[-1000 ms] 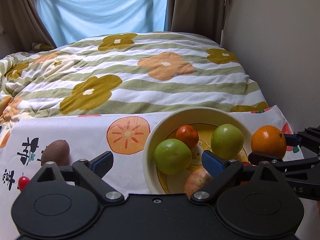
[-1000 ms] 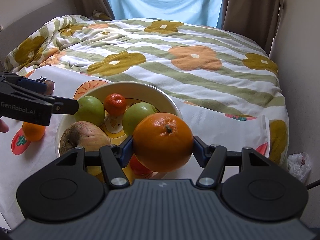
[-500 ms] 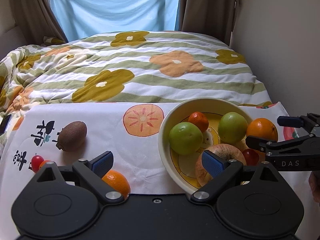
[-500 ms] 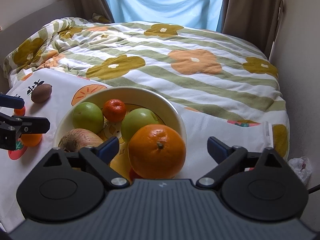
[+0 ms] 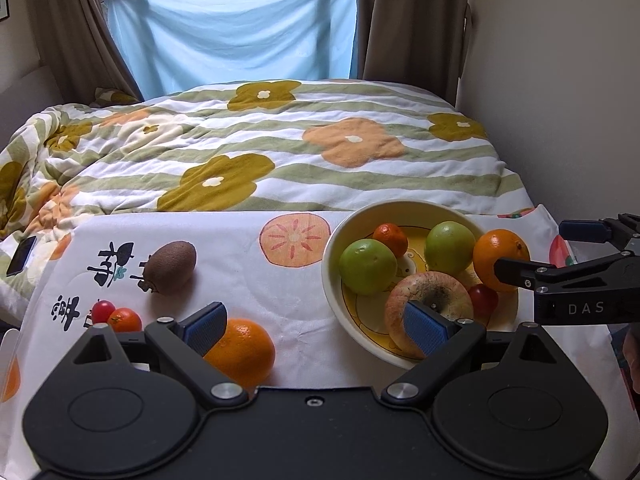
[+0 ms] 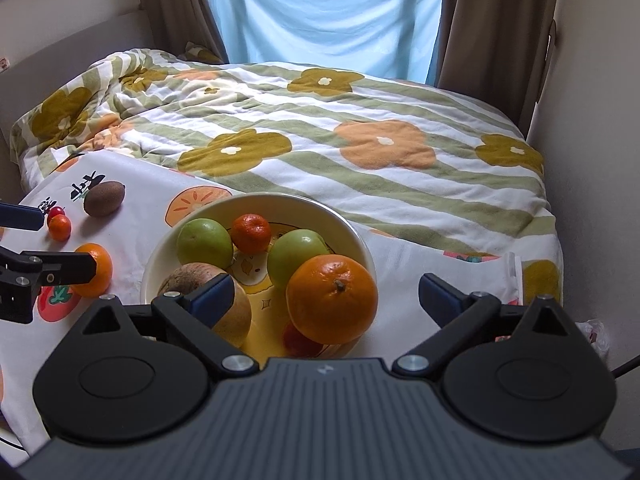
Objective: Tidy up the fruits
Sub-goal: 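Release the green apple and orange into the bowl, withdraw both tools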
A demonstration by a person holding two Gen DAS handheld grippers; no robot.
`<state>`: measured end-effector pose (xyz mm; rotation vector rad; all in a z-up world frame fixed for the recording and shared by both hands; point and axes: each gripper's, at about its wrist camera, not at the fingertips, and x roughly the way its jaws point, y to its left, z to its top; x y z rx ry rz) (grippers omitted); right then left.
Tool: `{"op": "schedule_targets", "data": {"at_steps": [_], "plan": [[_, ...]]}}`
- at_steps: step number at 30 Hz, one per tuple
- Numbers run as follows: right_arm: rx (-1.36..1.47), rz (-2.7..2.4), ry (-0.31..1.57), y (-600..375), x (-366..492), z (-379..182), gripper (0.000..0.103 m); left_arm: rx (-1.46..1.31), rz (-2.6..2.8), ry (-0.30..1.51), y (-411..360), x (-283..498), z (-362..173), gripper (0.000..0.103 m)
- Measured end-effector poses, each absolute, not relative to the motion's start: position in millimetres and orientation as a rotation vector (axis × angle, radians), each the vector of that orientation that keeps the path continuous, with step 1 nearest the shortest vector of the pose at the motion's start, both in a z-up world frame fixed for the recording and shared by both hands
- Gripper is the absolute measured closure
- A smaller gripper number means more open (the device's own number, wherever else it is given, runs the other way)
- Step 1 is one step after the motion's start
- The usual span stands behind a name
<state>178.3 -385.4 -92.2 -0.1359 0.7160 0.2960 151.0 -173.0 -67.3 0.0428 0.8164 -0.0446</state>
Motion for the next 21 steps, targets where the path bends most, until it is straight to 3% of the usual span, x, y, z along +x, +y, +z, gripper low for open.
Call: {"op": "schedule_targets", "data": {"at_steps": [11,21], "plan": [[-0.100,0.354,0.660,-360,143,-55,0.000,0.035,0.108,0.698,-130,95,-25,0.005],[-0.101,0.420,0.632,-296,124,-34,0.000,-0.022,0.165,0.679,-68,68,-19,0.005]]}}
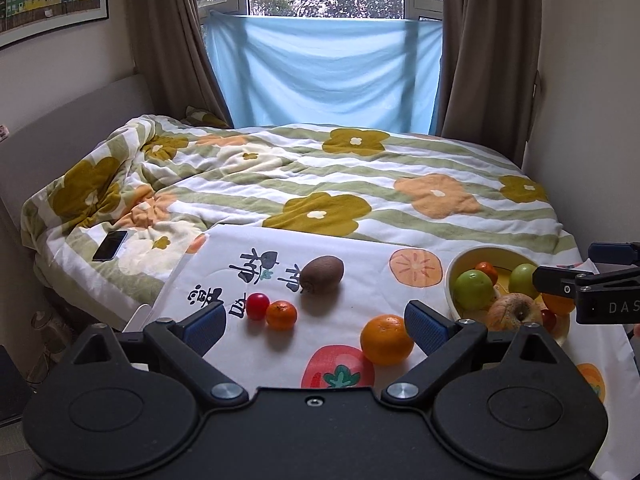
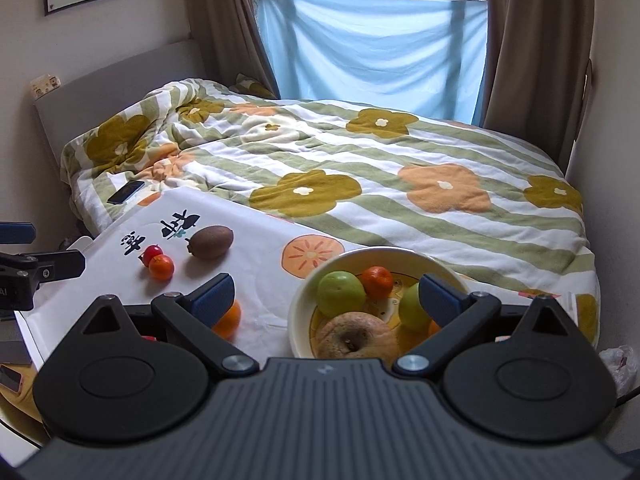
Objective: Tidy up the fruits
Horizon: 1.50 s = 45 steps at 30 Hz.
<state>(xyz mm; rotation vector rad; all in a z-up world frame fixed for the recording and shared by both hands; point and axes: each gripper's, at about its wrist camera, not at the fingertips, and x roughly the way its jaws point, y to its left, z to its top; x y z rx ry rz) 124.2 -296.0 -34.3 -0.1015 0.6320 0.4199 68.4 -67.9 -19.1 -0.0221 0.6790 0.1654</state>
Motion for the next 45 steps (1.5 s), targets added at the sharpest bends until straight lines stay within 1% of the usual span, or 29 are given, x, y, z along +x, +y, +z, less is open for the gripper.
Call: {"op": "schedule_targets", "data": {"at_steps": [7,14,22,29,31,36,37,40,45], "plan": [[-0.113,0.402,0.669,-244,112,-50,0.000,-0.016,0.133,0.715,-27,74,-35,0.004],[-0.089,0.337,0.724,-204,111,-79,0.000,0.056,0.027,0.739,3,94,-62,0.004],[-0.026,0.222,0.762,-176,117,-117,0.000,0.193,-0.127,0.722,16,121,-99,0.004],[0.024,0.147,0.784,-163,125,-137,0.000,0.337,-0.239,0.709,16,150,-127,0.005],[0.030,0.129,0.790,-160,127,-140,0.000,0.380,-0.261,0.719,14,158,-135,0.010],[0.033,0.109,0.798,-157,132,-146,0.000,0.457,-0.318,0.732,8,169,-150,0.019],[0.031,0.104,0.799,-157,132,-147,0.000,0.465,-0.327,0.736,7,171,-152,0.024],[0.044,0.094,0.797,-157,133,-149,0.000,0.489,-0.342,0.748,4,173,-157,0.033],[0.038,0.096,0.792,-156,131,-149,0.000,0.500,-0.350,0.744,1,175,-161,0.038]]}}
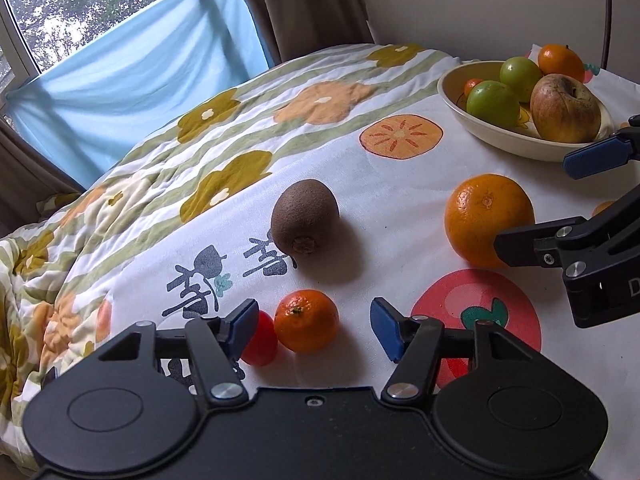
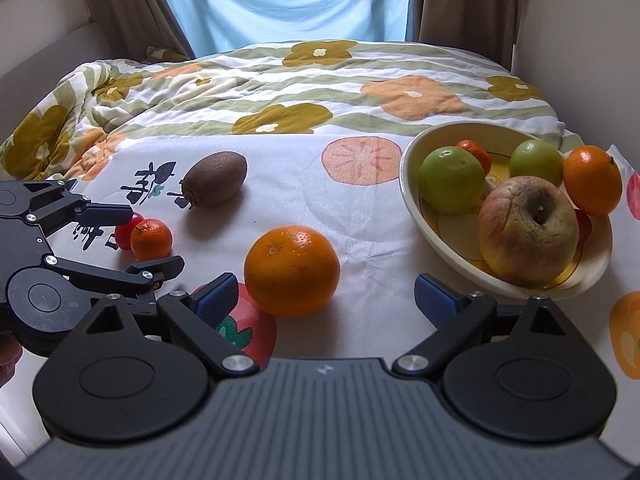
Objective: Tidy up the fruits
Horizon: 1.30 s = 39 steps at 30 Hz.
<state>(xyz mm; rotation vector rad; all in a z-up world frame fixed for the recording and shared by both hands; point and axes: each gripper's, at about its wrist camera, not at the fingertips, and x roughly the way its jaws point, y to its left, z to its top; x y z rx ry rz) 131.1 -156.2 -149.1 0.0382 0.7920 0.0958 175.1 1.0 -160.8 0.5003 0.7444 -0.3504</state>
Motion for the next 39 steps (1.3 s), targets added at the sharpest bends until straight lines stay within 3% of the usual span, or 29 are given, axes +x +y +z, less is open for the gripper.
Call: {"op": "schedule_targets", "data": {"at_steps": [6,9,23,35,39], "plan": [[0.039,0.100,0.795,-156,131,-149,0.000,0.534,-0.342,0.738,-4,177,-163,0.056],[0.039,0.102,0.792,-156,131,-149,0.000,0.576,-0.328,0.725,-6,174,-166,0.060],[0.020,0.117,0.791,-151,136,-153,0.000,0.528,-0.308,0.753,0,172,-163,0.064],[0.007,0.154,0.813,-142,148,-164,0.012,0.447,-0.309,0.780,0,153,-154,0.064],[-0.004,0.184,0.830,-139,151,-166,0.023,0.421,-0.305,0.788,2,150,-151,0.064]]}}
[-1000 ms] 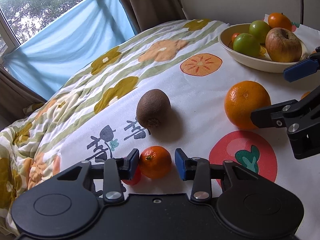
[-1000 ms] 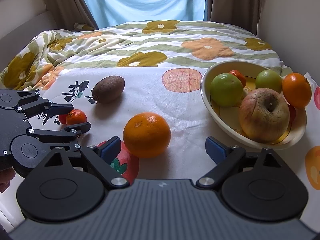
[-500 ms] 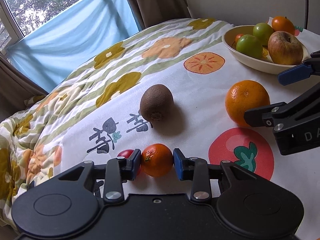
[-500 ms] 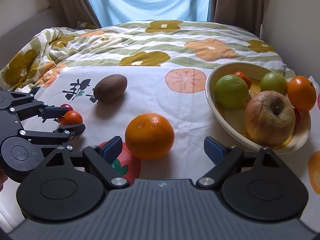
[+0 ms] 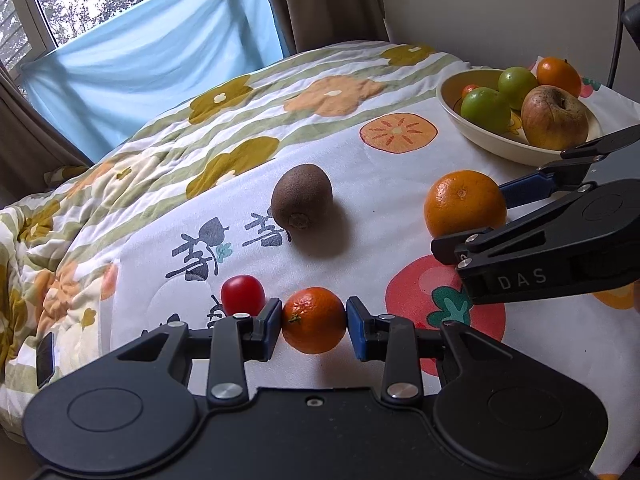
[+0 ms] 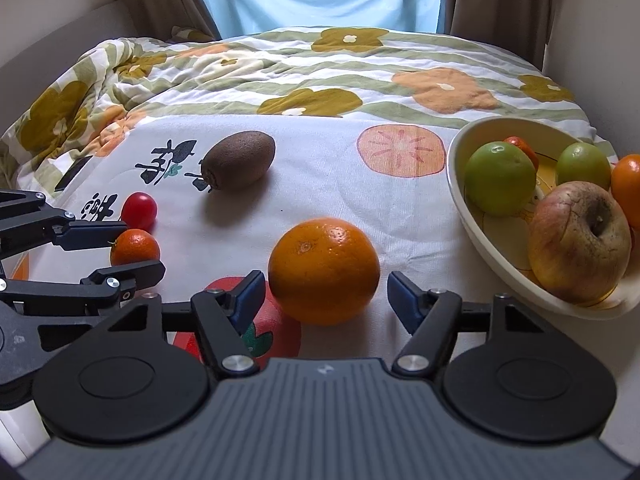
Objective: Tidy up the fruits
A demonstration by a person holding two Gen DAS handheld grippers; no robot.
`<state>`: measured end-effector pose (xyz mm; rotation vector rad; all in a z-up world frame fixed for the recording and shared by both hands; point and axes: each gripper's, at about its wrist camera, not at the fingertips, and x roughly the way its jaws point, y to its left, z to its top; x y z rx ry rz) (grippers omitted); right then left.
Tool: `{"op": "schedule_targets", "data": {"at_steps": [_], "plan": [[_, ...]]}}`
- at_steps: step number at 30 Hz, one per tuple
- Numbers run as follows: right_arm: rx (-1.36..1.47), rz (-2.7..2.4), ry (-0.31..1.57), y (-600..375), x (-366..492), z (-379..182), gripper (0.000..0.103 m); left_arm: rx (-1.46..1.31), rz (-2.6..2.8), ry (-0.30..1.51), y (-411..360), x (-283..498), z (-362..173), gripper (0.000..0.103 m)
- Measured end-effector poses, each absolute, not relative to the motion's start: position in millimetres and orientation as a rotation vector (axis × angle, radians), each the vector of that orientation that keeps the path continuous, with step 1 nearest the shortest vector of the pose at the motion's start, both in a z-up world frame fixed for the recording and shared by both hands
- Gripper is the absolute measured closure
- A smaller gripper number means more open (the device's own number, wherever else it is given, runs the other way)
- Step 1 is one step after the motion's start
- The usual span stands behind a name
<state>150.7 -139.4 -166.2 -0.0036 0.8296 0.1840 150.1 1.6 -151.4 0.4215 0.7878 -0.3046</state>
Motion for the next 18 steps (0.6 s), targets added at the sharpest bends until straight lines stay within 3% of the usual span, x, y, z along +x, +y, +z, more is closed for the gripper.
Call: {"op": "schedule_targets", "data": {"at_steps": [4,18], "plan": [[-0.028,0.194,0.829,-137,152,-165,0.029,0.390,-0.294,0.799,4,145,-147,0.064],[-0.017,0.207,0.796,-156,135,-133,0.030,0.298,-0.249,0.781,-8,133,-112,0.064]]}}
